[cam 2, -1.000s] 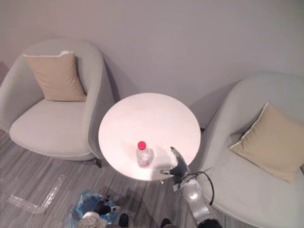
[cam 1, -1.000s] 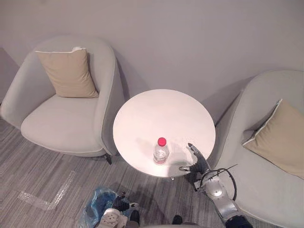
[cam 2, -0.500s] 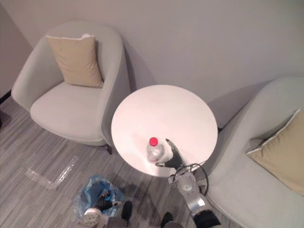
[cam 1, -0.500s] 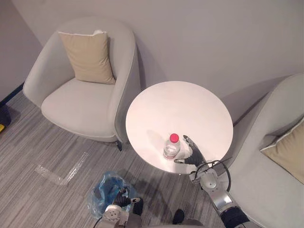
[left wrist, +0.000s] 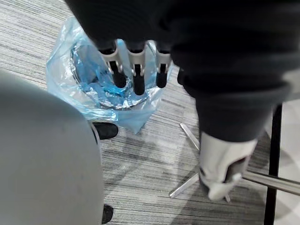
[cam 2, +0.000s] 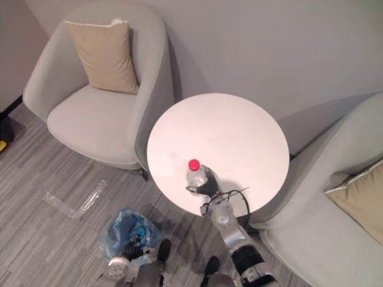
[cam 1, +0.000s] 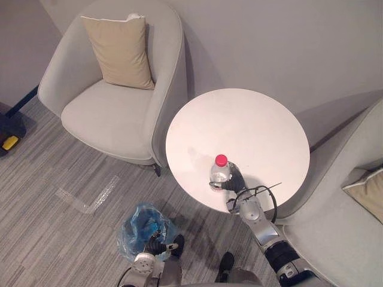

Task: Gather rubbish on tea table into small bin, then transfer packed bag to large trash can.

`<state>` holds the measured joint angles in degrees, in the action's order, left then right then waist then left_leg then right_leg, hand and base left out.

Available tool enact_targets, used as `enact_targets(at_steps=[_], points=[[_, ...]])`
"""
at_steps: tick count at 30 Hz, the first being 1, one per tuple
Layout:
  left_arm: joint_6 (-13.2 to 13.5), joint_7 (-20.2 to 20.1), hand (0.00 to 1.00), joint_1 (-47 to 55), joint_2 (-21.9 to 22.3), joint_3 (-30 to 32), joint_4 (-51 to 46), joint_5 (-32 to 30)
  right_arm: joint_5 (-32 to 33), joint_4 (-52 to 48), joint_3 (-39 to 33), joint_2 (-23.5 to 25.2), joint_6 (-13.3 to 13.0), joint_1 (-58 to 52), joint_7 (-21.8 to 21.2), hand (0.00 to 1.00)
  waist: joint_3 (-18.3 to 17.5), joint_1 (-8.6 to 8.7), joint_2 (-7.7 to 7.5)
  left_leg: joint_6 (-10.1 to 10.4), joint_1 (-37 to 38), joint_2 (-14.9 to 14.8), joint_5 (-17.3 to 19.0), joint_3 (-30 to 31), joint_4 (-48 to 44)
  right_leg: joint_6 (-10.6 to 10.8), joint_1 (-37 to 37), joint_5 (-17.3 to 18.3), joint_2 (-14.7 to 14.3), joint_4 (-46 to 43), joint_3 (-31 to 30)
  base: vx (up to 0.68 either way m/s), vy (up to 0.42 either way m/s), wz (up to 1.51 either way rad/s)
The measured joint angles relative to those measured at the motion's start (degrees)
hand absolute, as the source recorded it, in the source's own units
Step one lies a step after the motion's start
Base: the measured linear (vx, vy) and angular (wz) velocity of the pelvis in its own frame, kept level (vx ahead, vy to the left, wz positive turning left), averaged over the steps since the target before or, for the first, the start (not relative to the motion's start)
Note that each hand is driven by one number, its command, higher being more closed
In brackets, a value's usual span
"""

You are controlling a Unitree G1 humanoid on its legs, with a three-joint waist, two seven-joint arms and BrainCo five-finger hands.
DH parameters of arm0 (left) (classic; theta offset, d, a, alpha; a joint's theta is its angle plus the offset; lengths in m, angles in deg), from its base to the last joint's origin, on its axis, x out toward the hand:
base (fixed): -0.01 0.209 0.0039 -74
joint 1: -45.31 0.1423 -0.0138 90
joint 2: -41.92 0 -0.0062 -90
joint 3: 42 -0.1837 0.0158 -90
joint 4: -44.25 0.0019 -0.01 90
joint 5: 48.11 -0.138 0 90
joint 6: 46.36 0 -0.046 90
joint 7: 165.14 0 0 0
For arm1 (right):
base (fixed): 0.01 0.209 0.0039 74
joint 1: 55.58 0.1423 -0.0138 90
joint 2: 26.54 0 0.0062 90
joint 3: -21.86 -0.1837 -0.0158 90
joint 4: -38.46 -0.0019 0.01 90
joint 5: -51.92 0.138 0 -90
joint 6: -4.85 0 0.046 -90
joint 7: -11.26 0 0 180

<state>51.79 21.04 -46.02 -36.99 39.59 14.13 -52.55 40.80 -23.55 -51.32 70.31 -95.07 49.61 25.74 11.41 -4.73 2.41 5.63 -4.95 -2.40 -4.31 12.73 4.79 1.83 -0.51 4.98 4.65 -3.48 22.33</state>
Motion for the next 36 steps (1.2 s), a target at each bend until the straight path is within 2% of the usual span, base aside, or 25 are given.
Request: enact_targets(at_steps=[6,12,17,26,31,33,36], points=[[-0.1,0.0,0.00,0.0,0.0,0.0,-0.4,0.0,2.4,-1.5,-1.2,0.0,0.5,-0.9,0.0,1.00,0.0,-0.45,0.00,0.0,0.0,0.1,0.0,0.2,0.0,0.1,0.0,0.0,0.0,0.0,-0.8,0.00,0.005,0.03],[-0.3,-0.3,0.00,0.0,0.1,0.0,-0.6,-0.2,2.8,-13.1,-4.8,-0.6,0.3,-9.1,-1.8,1.00,0.0,-0.25,-0.02,0.0,1.0,0.0,0.0,-1.4,0.0,0.2,0.3,0.1,0.1,-0.3,-2.5,-0.01,0.012,-0.09],[-1.2,-1.5,0.00,0.3,0.0,0.0,-0.5,-1.7,2.6,-20.4,-6.8,-1.0,0.1,-15.3,-3.7,1.00,-0.2,1.67,-0.13,-0.1,2.8,-0.2,0.1,-3.8,0.1,0.3,0.7,0.1,0.2,-0.7,-5.2,-0.04,0.019,-0.25],[-1.4,-1.9,0.00,1.1,-0.1,-0.4,1.9,-2.3,-0.2,-27.1,-8.1,-0.1,-0.4,-23.1,-5.3,1.00,-4.2,3.05,-1.02,-0.3,5.5,-1.2,1.5,-10.8,0.1,0.6,0.1,-1.2,-0.8,0.1,-12.3,-0.02,0.014,-0.40],[-1.4,-2.3,0.00,1.2,-0.1,-0.7,2.8,-2.3,-0.5,-27.3,-9.7,0.1,-0.6,-25.0,-5.5,1.00,-4.6,4.18,-0.97,-0.5,7.1,-1.3,2.3,-14.1,-0.3,0.9,0.3,-2.4,-1.0,0.6,-15.8,-0.01,0.019,-0.37],[-1.3,-2.7,0.00,1.2,-0.5,-2.2,2.8,-2.3,-1.7,-27.0,-9.8,0.1,-0.6,-25.0,-5.5,1.00,-4.5,4.36,-0.94,-0.7,6.3,-1.3,3.4,-15.4,-2.5,1.4,-2.1,-1.0,-0.6,-3.6,-16.9,-0.04,0.012,-0.30],[-1.7,-3.1,0.00,0.2,-0.5,-5.0,3.0,-2.3,-2.6,-26.9,-10.5,0.1,-0.5,-25.2,-5.3,1.00,-4.3,5.57,-1.22,-1.3,3.0,0.5,5.4,-13.8,-8.2,2.3,-6.3,3.8,2.2,-14.2,-16.6,-0.09,-0.006,0.25]])
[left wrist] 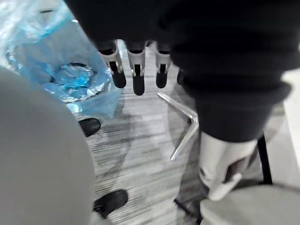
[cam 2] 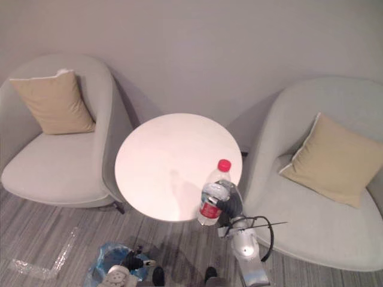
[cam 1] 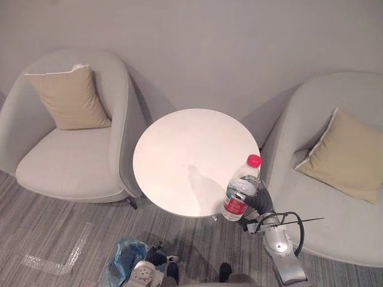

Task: Gather rubbish on tea table into small bin, then transfer packed bag to large trash can.

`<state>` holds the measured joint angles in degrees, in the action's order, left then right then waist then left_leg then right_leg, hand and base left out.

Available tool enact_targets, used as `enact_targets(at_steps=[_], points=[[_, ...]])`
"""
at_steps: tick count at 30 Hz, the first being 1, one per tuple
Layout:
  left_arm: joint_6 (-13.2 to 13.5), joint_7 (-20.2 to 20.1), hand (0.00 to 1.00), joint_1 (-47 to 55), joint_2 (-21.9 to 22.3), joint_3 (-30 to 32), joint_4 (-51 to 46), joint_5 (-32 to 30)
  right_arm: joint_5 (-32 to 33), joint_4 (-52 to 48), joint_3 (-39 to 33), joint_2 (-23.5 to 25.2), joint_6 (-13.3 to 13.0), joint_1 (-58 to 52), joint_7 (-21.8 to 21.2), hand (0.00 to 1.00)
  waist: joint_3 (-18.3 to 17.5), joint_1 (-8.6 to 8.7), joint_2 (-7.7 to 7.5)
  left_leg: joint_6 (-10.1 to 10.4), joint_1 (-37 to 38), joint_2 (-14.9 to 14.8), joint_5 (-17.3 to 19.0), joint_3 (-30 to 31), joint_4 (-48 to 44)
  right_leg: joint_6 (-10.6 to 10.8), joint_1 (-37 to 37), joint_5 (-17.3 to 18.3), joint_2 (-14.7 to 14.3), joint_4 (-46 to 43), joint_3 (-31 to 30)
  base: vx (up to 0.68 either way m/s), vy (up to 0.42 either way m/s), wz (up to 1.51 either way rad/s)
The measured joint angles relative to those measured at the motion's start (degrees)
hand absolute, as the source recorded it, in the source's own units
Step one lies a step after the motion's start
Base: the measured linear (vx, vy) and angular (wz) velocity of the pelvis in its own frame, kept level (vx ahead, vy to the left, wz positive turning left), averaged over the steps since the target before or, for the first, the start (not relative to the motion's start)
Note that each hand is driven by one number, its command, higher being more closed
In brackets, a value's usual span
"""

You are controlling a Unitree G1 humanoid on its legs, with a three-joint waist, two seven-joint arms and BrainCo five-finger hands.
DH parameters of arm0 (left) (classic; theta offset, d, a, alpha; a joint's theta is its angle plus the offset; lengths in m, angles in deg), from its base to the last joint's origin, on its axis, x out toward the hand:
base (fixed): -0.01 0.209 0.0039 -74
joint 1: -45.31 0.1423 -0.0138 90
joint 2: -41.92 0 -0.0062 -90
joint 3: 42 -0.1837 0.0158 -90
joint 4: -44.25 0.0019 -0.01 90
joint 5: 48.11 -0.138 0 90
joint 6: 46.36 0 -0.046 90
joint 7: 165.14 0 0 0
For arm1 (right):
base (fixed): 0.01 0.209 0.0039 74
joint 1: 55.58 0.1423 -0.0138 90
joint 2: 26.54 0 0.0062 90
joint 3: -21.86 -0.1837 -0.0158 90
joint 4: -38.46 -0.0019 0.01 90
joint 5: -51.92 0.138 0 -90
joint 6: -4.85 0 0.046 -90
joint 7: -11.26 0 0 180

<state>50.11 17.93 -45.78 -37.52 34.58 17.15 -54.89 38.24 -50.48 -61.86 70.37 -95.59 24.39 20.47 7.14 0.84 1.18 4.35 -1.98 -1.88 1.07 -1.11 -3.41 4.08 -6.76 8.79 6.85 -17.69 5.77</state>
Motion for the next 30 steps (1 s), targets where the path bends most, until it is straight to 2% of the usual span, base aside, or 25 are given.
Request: enact_targets(at_steps=[2,3,4,5,6,7,9,12,13,14,15,17,18,20,22,23,24,25,26,27,30], points=[[-0.3,0.0,0.00,-0.2,0.3,-0.3,0.0,0.0,-0.4,0.0,-1.0,0.1,0.1,-0.2,0.5,1.00,-0.3,0.01,0.46,-0.1,-2.3,0.2,0.3,2.4,-2.0,1.2,-0.2,1.7,0.3,-1.4,0.1,-0.11,-0.039,0.74],[-0.5,0.0,0.00,-0.3,0.0,-0.2,0.2,0.0,-0.4,-0.1,-1.3,0.3,0.2,-0.3,0.8,1.00,-0.3,0.14,0.37,0.3,-3.5,0.3,0.0,4.1,-2.3,0.9,-1.2,4.0,0.3,-6.3,-1.8,-0.08,-0.058,0.98],[-0.6,0.0,0.00,-0.3,-0.2,0.2,0.2,0.1,-0.4,-0.1,-1.5,0.5,0.2,-0.6,0.9,1.00,-0.3,0.14,-0.09,0.8,-4.2,0.7,-0.4,5.6,-2.9,1.0,-1.3,5.6,0.3,-9.7,-3.0,-0.06,-0.112,1.02],[-0.6,0.1,0.00,-0.4,-0.9,0.2,-0.4,0.1,-0.5,-0.1,-1.5,0.7,0.2,-1.1,0.9,1.00,-1.0,-0.07,-1.50,1.4,-5.8,1.3,-0.8,7.0,-4.0,1.4,-1.0,7.6,0.3,-9.5,-5.0,-0.06,-0.176,0.80],[-0.6,0.2,0.00,-0.8,-1.2,1.0,-0.6,0.1,-0.5,-0.1,-1.5,0.5,0.2,-0.6,0.9,1.00,-1.2,-1.13,-1.49,2.2,-7.7,1.2,-1.3,7.8,-5.1,-0.7,-0.6,8.4,-0.5,-6.1,-4.8,-0.12,-0.218,0.58],[-0.6,0.2,0.00,-0.9,-0.4,1.2,-0.5,0.2,-0.5,0.0,-1.5,0.1,0.4,0.2,0.9,1.00,-0.8,-1.45,0.17,2.4,-8.8,-0.1,-1.8,8.3,-5.5,-1.2,-0.1,6.9,-1.6,-4.0,-3.3,-0.17,-0.168,0.37],[-0.6,0.2,0.00,0.2,0.5,1.3,-1.5,0.2,-0.4,0.3,-1.3,-0.2,0.4,1.4,1.0,1.00,-0.8,-2.06,2.51,3.2,-9.7,-2.8,-3.7,8.2,-4.2,-2.3,0.8,4.1,-4.3,0.1,-1.9,-0.14,-0.092,0.16],[-0.5,0.4,0.00,0.1,0.7,1.4,-1.7,1.3,0.2,2.7,-0.3,-0.1,0.4,3.5,1.4,1.00,0.2,-2.78,3.79,4.5,-10.1,-4.4,-5.4,8.6,-2.6,-3.3,0.8,1.9,-6.5,2.1,-1.1,-0.13,-0.095,0.02],[-0.5,0.3,0.00,0.1,1.1,2.4,-2.1,1.9,0.2,4.5,-0.4,0.0,0.5,4.3,1.9,1.00,1.1,-2.75,4.18,4.7,-10.2,-4.9,-7.1,9.2,-1.6,-3.8,0.7,1.5,-7.4,1.9,-0.2,-0.13,-0.092,0.40],[-0.6,0.3,0.00,0.4,1.6,3.0,-2.1,1.9,0.2,5.5,-1.0,-0.1,1.2,4.0,2.1,1.00,1.1,-2.66,4.44,4.7,-9.8,-4.8,-11.6,9.4,2.1,-4.4,0.2,1.1,-7.4,1.9,1.1,-0.18,-0.040,1.04],[-0.5,0.2,0.00,0.4,1.5,3.0,-2.6,1.8,0.3,6.0,-2.0,0.2,1.8,3.7,2.3,1.00,1.5,-1.91,3.39,3.8,-11.1,-3.2,-14.1,7.8,3.0,-6.0,-1.4,1.1,-4.1,1.9,5.5,-0.19,0.017,1.21],[-0.6,0.3,0.00,-0.1,1.4,3.3,-2.7,1.8,0.3,6.2,-3.2,0.0,2.2,3.4,2.4,1.00,1.8,-1.39,2.86,-0.3,-13.2,-1.1,-8.4,3.1,-5.5,-5.9,-1.8,0.4,-1.5,1.9,8.2,-0.20,0.015,1.13],[-0.6,0.4,0.00,0.1,1.4,3.3,-2.7,1.8,0.5,6.1,-4.0,0.0,2.1,2.7,2.7,1.00,1.9,-1.00,2.58,-1.3,-13.4,-0.3,-3.1,-0.8,-12.0,-5.4,-1.6,-0.1,0.6,2.0,10.2,-0.14,-0.007,1.14],[-0.7,0.6,0.00,0.3,1.5,3.2,-2.7,1.7,0.7,6.2,-4.5,0.0,2.2,1.7,2.9,1.00,1.6,-0.82,2.96,-1.3,-10.9,-2.5,3.5,-5.5,-16.9,-4.7,-1.2,-0.7,2.6,2.2,13.8,-0.09,0.071,1.06],[-0.9,0.7,0.00,0.4,1.5,2.7,-2.5,1.0,0.7,6.2,-4.7,0.1,2.2,1.5,3.1,1.00,1.5,-0.75,3.15,-0.7,-8.3,-5.0,7.0,-8.6,-17.1,-3.6,-0.8,-1.4,3.3,2.5,16.6,-0.11,0.173,0.82],[-0.9,0.7,0.00,0.4,1.6,2.6,-2.6,0.4,0.8,6.2,-5.3,0.2,2.2,1.6,3.1,1.00,1.2,-0.67,3.91,-0.2,-7.0,-5.2,7.7,-9.4,-14.1,-2.6,-0.4,-2.1,3.0,3.3,17.1,-0.10,0.199,0.82],[-0.9,0.7,0.00,0.5,1.4,2.4,-2.6,0.1,0.8,6.4,-5.9,0.8,2.2,1.6,3.1,1.00,1.4,-0.65,3.30,0.4,-5.6,-4.5,7.7,-9.3,-10.0,-1.0,1.0,-3.2,2.4,5.6,17.6,-0.05,0.115,0.53],[-0.9,0.7,0.00,0.6,1.1,2.2,-2.7,0.0,0.8,6.4,-5.9,1.4,2.3,1.5,3.1,1.00,1.2,-0.78,2.82,0.2,-5.4,-4.1,7.1,-9.2,-9.0,-0.6,1.4,-3.8,2.4,6.7,17.4,-0.05,0.128,0.47],[-0.7,0.7,0.00,0.8,0.5,2.2,-2.9,0.0,0.8,6.4,-5.8,3.0,2.3,1.4,3.1,1.00,0.9,-0.83,1.87,-0.7,-4.2,-2.6,5.9,-9.0,-6.3,0.4,2.9,-5.3,2.5,9.9,17.0,-0.05,0.166,0.23],[-0.9,0.9,0.00,1.0,0.4,2.2,-2.7,-0.2,0.8,6.4,-5.7,3.6,2.2,1.4,3.1,1.00,0.5,-0.79,1.56,-1.3,-3.2,-1.3,5.0,-8.6,-4.4,1.2,3.7,-6.1,3.1,11.3,16.4,-0.04,0.147,0.21],[-0.9,1.6,0.00,1.7,0.0,1.0,-2.6,-1.0,0.7,6.6,-5.9,3.8,2.4,0.8,3.1,1.00,-0.3,-0.01,2.11,-2.2,-2.8,1.2,4.1,-7.3,-1.5,2.2,4.7,-6.8,4.2,13.3,15.0,-0.04,0.161,0.28]])
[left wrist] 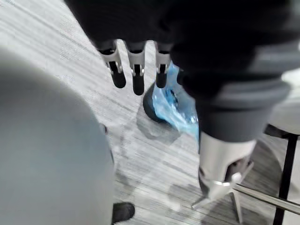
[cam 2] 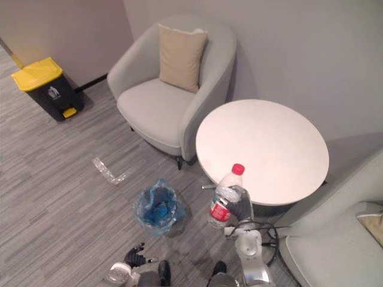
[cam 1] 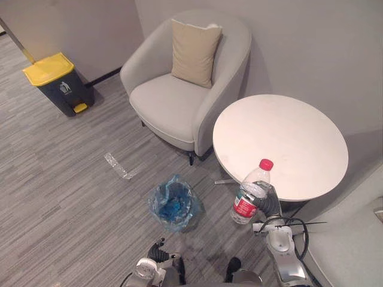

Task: Gather rubbish on tea table into small bin, then transfer packed bag to large trash can.

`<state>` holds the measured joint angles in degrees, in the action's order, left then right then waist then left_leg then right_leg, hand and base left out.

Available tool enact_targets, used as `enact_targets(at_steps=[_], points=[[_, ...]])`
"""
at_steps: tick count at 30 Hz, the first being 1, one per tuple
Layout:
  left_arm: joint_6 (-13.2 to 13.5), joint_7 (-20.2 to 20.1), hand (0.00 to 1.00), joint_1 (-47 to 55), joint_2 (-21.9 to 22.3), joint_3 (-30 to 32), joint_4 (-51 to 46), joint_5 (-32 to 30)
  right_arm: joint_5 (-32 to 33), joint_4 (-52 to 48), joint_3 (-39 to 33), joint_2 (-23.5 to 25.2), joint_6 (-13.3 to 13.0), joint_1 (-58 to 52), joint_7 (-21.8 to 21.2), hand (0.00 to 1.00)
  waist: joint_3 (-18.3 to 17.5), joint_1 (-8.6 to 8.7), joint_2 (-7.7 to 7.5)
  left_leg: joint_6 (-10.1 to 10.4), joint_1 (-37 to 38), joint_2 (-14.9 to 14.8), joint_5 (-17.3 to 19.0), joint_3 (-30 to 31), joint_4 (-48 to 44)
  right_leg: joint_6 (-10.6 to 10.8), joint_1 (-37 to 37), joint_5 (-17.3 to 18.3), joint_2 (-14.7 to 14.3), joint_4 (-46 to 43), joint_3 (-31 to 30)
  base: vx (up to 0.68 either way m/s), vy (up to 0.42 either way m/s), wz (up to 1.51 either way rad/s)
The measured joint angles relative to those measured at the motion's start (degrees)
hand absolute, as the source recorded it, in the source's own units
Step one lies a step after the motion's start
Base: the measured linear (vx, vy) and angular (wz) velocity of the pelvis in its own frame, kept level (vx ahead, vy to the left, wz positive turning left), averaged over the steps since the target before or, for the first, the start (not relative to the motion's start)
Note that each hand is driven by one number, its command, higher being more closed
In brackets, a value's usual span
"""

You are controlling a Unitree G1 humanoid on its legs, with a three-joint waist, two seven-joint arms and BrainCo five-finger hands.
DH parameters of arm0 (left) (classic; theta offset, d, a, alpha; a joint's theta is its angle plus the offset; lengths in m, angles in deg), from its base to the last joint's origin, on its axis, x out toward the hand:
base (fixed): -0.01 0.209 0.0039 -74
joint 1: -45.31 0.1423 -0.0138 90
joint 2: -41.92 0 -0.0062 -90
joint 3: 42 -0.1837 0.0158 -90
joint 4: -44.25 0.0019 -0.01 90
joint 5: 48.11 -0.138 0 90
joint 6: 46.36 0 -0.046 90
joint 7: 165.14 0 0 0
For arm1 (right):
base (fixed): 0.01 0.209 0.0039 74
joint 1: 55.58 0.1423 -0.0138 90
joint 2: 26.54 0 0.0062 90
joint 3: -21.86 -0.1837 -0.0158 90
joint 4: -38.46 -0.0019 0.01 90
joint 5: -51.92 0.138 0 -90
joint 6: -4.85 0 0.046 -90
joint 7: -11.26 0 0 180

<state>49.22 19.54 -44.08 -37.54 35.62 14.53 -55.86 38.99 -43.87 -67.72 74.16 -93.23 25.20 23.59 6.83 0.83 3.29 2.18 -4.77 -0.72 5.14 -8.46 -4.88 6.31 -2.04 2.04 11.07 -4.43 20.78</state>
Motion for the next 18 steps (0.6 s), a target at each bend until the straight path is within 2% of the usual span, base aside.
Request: enact_targets(at_steps=[2,5,7,10,12,13,14,15,16,17,18], points=[[0.0,0.1,0.00,0.2,-0.3,0.0,0.0,0.0,0.0,0.7,0.2,0.3,0.3,-0.3,0.0,1.00,-0.4,-0.15,0.04,-0.3,0.0,0.7,-0.2,0.3,0.5,0.3,0.2,-0.2,0.1,0.8,-0.9,0.04,0.088,0.17],[0.0,0.2,0.00,0.2,-1.1,0.2,0.0,0.0,0.0,3.5,0.9,0.7,0.7,0.2,-0.2,1.00,-0.6,-0.72,-0.68,-1.0,-0.2,1.3,-0.5,1.2,-0.2,0.2,0.2,-0.4,0.6,-0.1,-0.6,0.09,0.039,0.19],[0.0,0.2,0.00,0.1,-1.3,0.7,-0.1,0.1,0.0,4.8,1.1,0.7,1.0,0.9,-0.2,1.00,-0.3,-0.92,-1.08,-1.2,-0.4,1.4,0.7,1.5,-2.1,0.3,0.1,0.9,1.2,-2.5,-0.1,0.13,0.011,0.22],[0.1,0.3,0.00,0.1,-1.4,1.9,-0.1,0.3,-0.1,5.2,2.4,0.5,1.0,2.5,-0.2,1.00,0.0,-0.97,-1.70,-1.4,-1.3,1.8,3.8,2.8,-6.5,0.5,-0.6,4.6,2.8,-9.1,-0.2,0.08,0.014,0.23],[0.2,0.6,0.00,0.1,-1.6,2.0,-0.1,0.7,-0.1,5.2,2.5,0.4,1.0,2.9,-0.2,1.00,0.2,-0.74,-1.94,-1.6,-1.0,2.2,3.9,5.7,-6.0,-0.3,-3.8,5.0,3.2,-17.1,-4.0,0.10,0.024,0.47],[0.2,0.9,0.00,0.1,-1.7,2.2,-0.3,1.1,-0.1,5.3,2.4,0.3,1.0,3.0,-0.2,1.00,0.4,-0.45,-2.02,-1.8,-0.5,1.8,3.8,7.6,-6.0,-1.8,-7.2,6.1,2.8,-22.4,-7.0,0.11,-0.002,0.55],[0.2,1.0,0.00,0.1,-1.7,2.4,-0.4,1.2,-0.1,5.5,2.6,0.4,0.9,2.9,-0.2,1.00,0.5,-0.22,-1.85,-1.7,-0.5,1.6,3.8,8.4,-5.8,-1.9,-7.7,7.2,1.8,-22.7,-8.5,0.14,-0.081,0.74],[0.1,1.4,0.00,-0.1,-1.9,2.5,0.1,1.2,-0.1,6.0,3.1,0.4,0.9,2.8,-0.4,1.00,0.7,0.27,-1.85,-1.3,-0.3,0.8,3.5,10.7,-5.4,-1.9,-8.3,9.2,-2.5,-20.0,-12.2,0.10,-0.155,0.86],[0.0,1.5,0.00,-0.1,-2.1,2.4,0.4,1.2,-0.1,6.6,3.0,0.3,0.8,2.6,-0.5,1.00,0.7,0.71,-1.91,-0.8,0.0,0.4,3.2,12.6,-5.0,-2.2,-8.4,9.2,-5.6,-16.2,-14.2,0.12,-0.211,0.99],[0.0,1.3,0.00,-0.1,-2.3,2.4,0.6,1.1,-0.1,6.7,2.9,0.3,0.8,2.3,-0.5,1.00,0.6,1.04,-2.18,-0.6,0.1,0.7,3.1,13.8,-4.9,-2.9,-8.1,8.3,-6.9,-13.2,-15.1,0.12,-0.238,1.18],[0.1,1.3,0.00,-0.2,-2.2,2.4,1.2,1.0,-0.1,6.8,2.5,0.0,0.8,1.7,-0.5,1.00,0.7,1.68,-2.86,-0.4,0.4,2.1,3.0,16.3,-4.6,-4.9,-7.8,5.7,-7.5,-10.2,-16.6,0.09,-0.170,1.00]])
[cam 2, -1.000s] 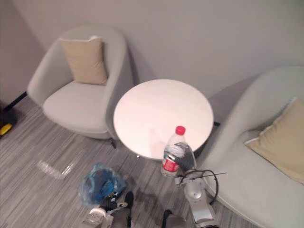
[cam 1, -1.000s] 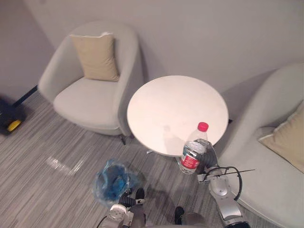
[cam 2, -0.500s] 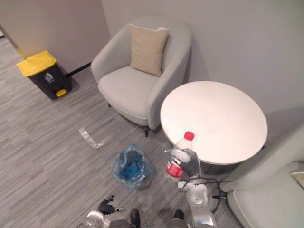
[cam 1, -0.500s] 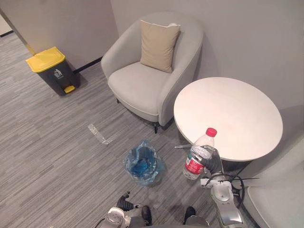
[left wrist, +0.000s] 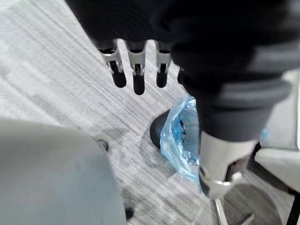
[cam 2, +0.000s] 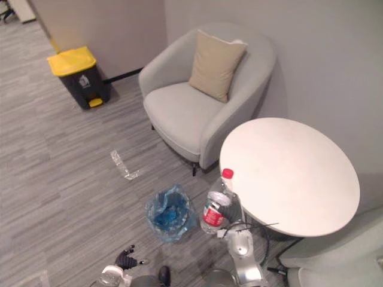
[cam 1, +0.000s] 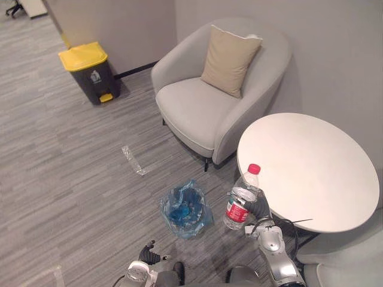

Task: Gather rubbish on tea table into small bin, then transfer packed bag to large trash can.

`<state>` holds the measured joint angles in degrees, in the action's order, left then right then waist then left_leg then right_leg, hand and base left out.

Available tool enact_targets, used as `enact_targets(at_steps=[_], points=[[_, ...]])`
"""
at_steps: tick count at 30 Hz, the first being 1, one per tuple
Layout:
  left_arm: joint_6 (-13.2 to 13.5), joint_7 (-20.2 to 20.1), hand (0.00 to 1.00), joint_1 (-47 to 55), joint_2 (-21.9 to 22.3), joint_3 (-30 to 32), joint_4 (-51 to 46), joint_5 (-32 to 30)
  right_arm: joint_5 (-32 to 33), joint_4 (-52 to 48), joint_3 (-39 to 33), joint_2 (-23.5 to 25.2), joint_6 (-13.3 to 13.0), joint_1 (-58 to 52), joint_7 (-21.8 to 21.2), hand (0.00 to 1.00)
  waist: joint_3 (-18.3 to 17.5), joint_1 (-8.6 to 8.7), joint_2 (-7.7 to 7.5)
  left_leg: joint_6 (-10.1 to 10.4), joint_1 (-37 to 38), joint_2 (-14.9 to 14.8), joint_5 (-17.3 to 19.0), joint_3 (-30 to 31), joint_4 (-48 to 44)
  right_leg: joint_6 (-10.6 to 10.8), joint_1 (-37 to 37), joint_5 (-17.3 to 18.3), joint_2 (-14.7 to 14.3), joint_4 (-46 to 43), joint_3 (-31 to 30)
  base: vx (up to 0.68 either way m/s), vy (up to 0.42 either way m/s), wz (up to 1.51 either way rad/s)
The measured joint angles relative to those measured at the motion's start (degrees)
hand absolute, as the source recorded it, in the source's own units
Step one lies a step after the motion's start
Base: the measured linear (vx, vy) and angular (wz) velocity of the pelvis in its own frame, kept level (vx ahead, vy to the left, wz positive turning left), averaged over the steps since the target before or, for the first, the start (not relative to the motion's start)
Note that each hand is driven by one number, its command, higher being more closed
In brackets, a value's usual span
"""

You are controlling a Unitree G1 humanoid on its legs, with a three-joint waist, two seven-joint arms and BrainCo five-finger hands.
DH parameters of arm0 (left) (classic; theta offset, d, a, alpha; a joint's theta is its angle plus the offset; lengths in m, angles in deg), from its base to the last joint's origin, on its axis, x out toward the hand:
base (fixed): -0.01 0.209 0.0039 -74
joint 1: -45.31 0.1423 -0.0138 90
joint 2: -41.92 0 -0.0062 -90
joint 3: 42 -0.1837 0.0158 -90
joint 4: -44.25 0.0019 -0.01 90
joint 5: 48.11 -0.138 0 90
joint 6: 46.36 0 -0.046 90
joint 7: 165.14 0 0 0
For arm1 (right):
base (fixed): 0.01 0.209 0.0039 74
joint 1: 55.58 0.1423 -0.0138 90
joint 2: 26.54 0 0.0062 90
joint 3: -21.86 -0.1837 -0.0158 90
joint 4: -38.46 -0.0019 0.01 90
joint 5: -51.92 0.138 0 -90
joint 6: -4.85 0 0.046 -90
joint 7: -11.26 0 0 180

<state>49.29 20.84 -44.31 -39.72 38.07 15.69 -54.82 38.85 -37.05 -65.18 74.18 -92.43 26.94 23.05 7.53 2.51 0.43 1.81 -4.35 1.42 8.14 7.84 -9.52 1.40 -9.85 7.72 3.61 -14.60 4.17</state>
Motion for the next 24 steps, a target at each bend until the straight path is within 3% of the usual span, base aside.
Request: enact_targets(at_steps=[1,3,5,8,11,13,14,17,21,24], points=[[0.0,0.0,0.00,-0.1,0.6,0.0,0.4,0.0,0.1,0.2,-0.1,-0.5,0.0,0.0,0.0,1.00,-0.2,0.17,0.07,0.3,0.2,0.0,-0.1,0.9,0.0,-0.2,1.1,-0.1,0.1,-0.2,0.7,0.16,-0.154,1.01],[0.2,-0.1,0.00,0.1,2.4,1.4,0.0,-0.1,0.2,-0.2,-0.5,-2.1,0.0,-0.7,-0.3,1.00,0.5,-0.19,2.77,2.3,-2.8,-1.4,1.3,-1.0,-4.3,-0.4,2.6,-0.3,0.2,1.2,5.1,0.15,-0.092,0.68],[0.2,0.0,0.00,0.2,3.4,3.9,-0.8,-0.1,0.5,-0.9,-0.5,-2.2,0.1,-1.4,-0.5,1.00,1.3,-0.56,3.75,2.7,-5.4,-3.3,2.7,-7.6,-10.6,-0.9,4.6,0.0,-0.7,2.0,6.5,0.07,-0.080,0.44],[0.3,0.0,0.00,0.4,3.3,4.3,-2.4,-0.1,0.7,-4.2,0.5,-1.7,0.0,-2.8,-0.6,1.00,2.0,-1.77,2.84,2.1,-7.6,-6.4,3.5,-15.5,-18.8,-1.4,8.3,0.2,-1.8,4.2,7.5,0.05,-0.054,0.13],[0.3,0.0,0.00,0.3,3.3,4.4,-2.4,-0.3,0.6,-5.0,0.6,-1.5,-0.4,-1.6,-0.5,1.00,2.1,-1.88,2.88,1.2,-7.5,-7.9,6.6,-18.0,-17.6,-1.4,8.3,0.1,-2.5,5.0,7.5,0.02,0.070,0.02],[0.4,0.0,0.00,0.0,2.9,4.4,-2.7,-0.3,0.6,-4.5,0.1,-1.6,-0.3,-0.7,-0.4,1.00,2.5,-1.92,2.81,0.6,-7.5,-7.9,7.6,-18.0,-16.2,-1.3,7.9,0.1,-1.7,4.9,7.3,0.04,0.158,0.05],[0.4,0.0,0.00,-0.3,2.3,4.3,-3.0,-0.3,0.6,-3.5,-0.1,-1.7,-0.3,0.5,-0.2,1.00,3.2,-1.95,2.37,1.4,-7.5,-8.0,7.0,-16.5,-14.0,-0.5,7.6,0.0,-1.1,4.6,6.8,0.04,0.184,-0.03],[0.3,0.0,0.00,-0.7,1.3,3.4,-2.9,-0.4,0.4,-2.2,0.2,-2.0,0.0,1.3,-0.2,1.00,3.4,-2.13,1.19,0.4,-6.0,-4.6,5.1,-18.2,-10.6,2.4,7.2,-0.9,1.2,6.6,4.1,0.06,0.214,-0.06],[0.3,0.1,0.00,-2.0,0.1,1.6,-2.8,-0.6,-0.6,-1.3,2.7,-2.8,0.0,5.4,-0.5,1.00,4.6,-2.55,2.20,-1.3,-8.7,-1.9,4.0,-19.3,-10.8,4.0,3.4,-1.2,3.8,5.1,2.6,0.03,0.177,-0.11],[0.2,0.8,0.00,-5.7,-1.1,1.1,-2.4,-0.3,-1.1,3.6,8.4,-6.1,0.1,15.9,-0.2,1.00,7.8,-3.05,2.70,-2.0,-15.8,-1.9,3.6,-19.8,-13.8,4.0,-4.9,-1.3,4.3,0.3,1.6,-0.08,0.069,-0.12]])
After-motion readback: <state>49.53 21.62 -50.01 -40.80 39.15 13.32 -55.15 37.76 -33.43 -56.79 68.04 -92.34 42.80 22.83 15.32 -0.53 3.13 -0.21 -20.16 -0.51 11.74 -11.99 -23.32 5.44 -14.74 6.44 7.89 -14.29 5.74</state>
